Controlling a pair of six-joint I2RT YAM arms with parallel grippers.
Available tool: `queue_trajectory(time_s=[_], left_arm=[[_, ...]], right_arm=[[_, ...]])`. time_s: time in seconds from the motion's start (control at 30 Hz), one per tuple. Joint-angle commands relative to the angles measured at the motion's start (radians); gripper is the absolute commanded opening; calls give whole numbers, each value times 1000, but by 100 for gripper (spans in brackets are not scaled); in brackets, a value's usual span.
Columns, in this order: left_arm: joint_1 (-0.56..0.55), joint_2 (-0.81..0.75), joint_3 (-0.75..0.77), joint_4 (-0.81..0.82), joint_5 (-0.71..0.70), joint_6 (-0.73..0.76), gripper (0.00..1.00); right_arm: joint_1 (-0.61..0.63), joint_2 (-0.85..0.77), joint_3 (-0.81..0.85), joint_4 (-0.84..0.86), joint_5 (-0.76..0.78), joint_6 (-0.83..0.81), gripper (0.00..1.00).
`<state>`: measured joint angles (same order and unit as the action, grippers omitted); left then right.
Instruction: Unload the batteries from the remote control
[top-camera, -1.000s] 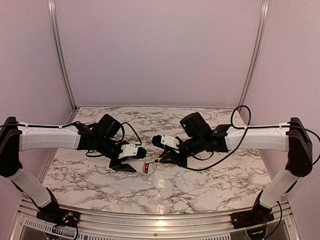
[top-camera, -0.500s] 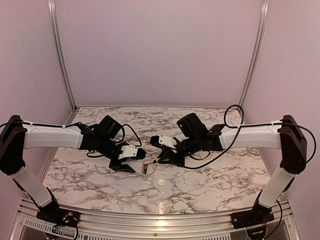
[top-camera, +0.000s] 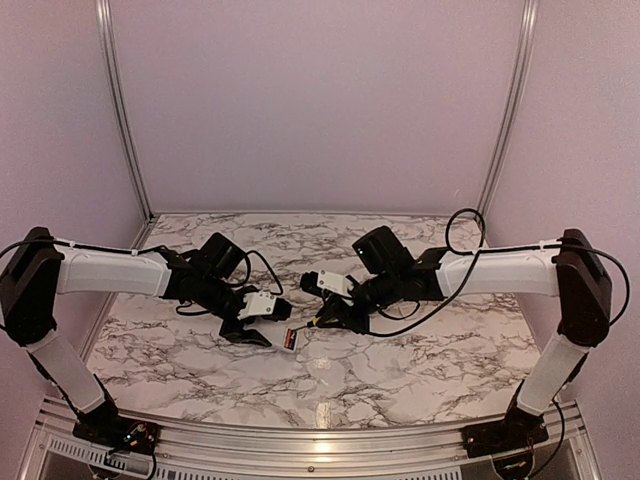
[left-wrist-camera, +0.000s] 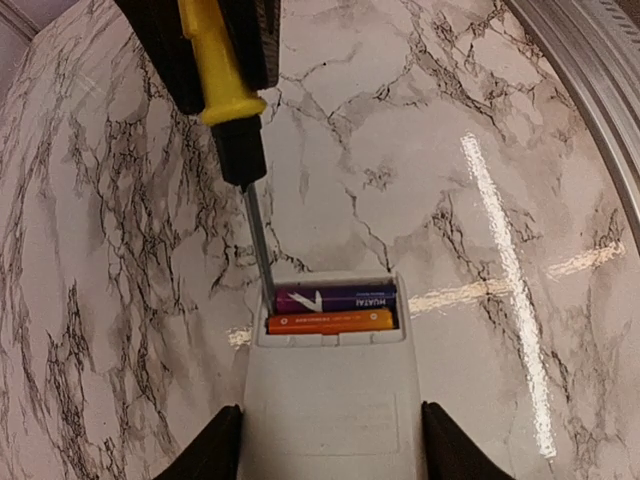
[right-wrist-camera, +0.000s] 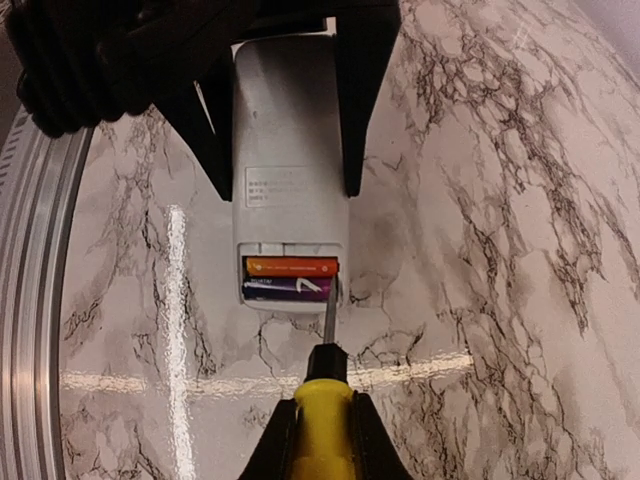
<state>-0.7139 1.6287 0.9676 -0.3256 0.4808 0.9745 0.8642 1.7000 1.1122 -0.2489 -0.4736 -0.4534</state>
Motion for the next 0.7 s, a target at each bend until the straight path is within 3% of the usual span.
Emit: queue_trajectory(time_s=[0.0, 0.4, 0.67], left_arm=[[55, 11, 68, 293, -121, -11, 0], [69, 34, 58, 287, -122, -14, 0], [69, 24, 46, 252, -97, 13, 0]], right_arm=[[52, 31, 17, -176, -276, -14, 0], [50, 40, 37, -213, -266, -29, 0], [10, -17, -2, -148, -159, 10, 0]])
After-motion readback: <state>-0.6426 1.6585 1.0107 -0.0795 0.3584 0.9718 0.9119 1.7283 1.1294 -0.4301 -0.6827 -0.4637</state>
